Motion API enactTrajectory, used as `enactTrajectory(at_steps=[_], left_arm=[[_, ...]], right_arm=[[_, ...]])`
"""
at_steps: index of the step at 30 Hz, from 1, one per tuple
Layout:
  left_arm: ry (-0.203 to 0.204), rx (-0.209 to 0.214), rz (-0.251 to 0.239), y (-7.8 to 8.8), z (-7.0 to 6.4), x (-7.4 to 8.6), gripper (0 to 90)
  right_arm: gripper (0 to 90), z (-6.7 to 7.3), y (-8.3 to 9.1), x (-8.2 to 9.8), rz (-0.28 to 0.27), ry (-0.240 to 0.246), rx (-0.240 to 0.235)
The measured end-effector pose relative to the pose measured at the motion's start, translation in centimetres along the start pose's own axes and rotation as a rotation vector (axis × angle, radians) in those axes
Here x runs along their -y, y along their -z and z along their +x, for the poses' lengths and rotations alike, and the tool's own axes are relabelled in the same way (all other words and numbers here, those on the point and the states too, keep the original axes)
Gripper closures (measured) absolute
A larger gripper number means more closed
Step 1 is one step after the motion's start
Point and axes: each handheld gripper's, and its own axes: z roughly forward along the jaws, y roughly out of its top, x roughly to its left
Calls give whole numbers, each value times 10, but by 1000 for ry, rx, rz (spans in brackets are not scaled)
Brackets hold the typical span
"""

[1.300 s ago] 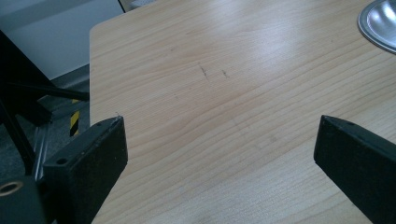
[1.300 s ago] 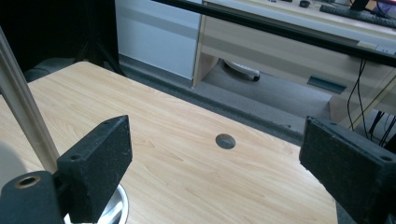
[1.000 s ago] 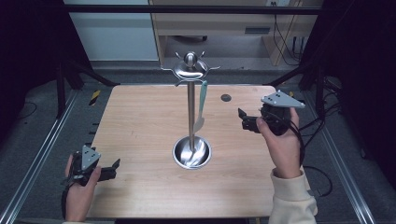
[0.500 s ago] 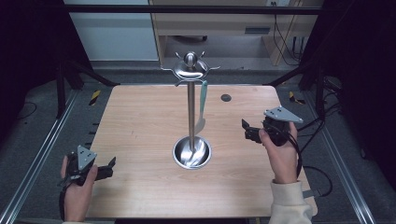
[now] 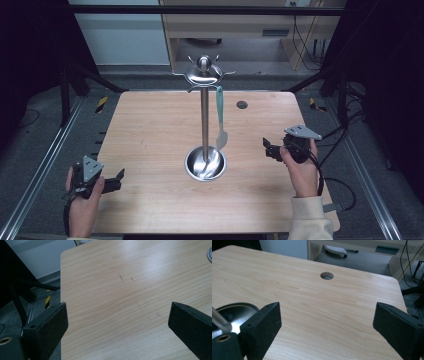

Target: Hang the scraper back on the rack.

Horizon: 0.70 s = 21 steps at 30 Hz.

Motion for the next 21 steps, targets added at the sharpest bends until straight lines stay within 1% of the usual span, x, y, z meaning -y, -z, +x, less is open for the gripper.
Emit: enactTrajectory(at_steps=[3,9,12,17,19,21], left_arm=[[3,4,2,-1,0,0,24],[-11,8,7,-1,-2,0,24],[-8,6,6,-2,-1,0,24],[-9,6,6,-2,-2,0,24],[-9,9,3,-3,-2,0,24],[-11,17,-3,-3,-2,-1,24]], right_arm=[[89,-1,-5,5,23,9,0],[96,-2,-14,15,48,15,-1],[111,-1,-19,21,43,14,6],[119,0,-29,31,57,11,4],[119,-1,-32,34,69,11,-3],[121,0,-36,38,76,-9,-29]])
